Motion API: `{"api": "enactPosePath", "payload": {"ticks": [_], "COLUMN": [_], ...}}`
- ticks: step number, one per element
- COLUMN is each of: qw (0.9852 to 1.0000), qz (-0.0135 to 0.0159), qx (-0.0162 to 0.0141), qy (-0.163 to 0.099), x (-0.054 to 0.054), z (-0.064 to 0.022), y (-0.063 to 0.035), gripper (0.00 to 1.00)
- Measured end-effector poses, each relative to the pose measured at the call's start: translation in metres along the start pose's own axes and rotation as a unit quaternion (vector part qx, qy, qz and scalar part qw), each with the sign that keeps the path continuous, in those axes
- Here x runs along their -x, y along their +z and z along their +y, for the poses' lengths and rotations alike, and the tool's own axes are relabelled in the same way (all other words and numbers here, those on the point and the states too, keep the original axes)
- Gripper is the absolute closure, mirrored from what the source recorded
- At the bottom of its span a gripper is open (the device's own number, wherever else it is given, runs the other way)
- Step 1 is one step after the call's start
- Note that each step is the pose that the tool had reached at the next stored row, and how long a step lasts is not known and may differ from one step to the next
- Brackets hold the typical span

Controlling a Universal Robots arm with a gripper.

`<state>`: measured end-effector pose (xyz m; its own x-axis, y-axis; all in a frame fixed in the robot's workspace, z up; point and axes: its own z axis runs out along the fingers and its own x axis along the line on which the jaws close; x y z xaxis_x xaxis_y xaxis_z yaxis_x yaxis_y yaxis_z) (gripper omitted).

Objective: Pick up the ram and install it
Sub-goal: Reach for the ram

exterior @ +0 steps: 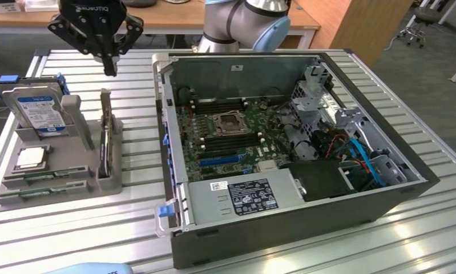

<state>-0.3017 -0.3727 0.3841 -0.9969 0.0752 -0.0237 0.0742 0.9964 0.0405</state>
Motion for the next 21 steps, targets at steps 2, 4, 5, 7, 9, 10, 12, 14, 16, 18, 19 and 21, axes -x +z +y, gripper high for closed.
{"api": "enactPosePath", "payload": {"ticks": [2,4,5,7,9,10,12,14,16,18,19,21], "qw": [1.0,1.0,1.0,1.0,1.0,1.0,1.0,1.0,1.0,1.0,1.0,1.0], "qz": [0.0,0.0,0.0,0.0,0.0,0.0,0.0,0.0,0.0,0.0,0.0,0.0], "qx": [0.0,0.0,0.0,0.0,0.0,0.0,0.0,0.0,0.0,0.0,0.0,0.0], "qy": [0.0,0.0,0.0,0.0,0.0,0.0,0.0,0.0,0.0,0.0,0.0,0.0], "x": [-0.003,-0.006,-0.006,-0.007,-0.007,-0.008,-0.009,-0.01,-0.011,-0.012,-0.012,-0.014], "z": [0.0002,0.0006,0.0005,0.0005,0.0004,0.0004,0.0003,0.0004,0.0005,0.0008,0.001,0.0016], "y": [0.0002,0.0003,0.0003,0.0003,0.0002,0.0002,0.0002,0.0002,0.0003,0.0003,0.0003,0.0004], "gripper": [0.9,0.9,0.9,0.9,0.9,0.9,0.9,0.9,0.9,0.9,0.9,0.9]}}
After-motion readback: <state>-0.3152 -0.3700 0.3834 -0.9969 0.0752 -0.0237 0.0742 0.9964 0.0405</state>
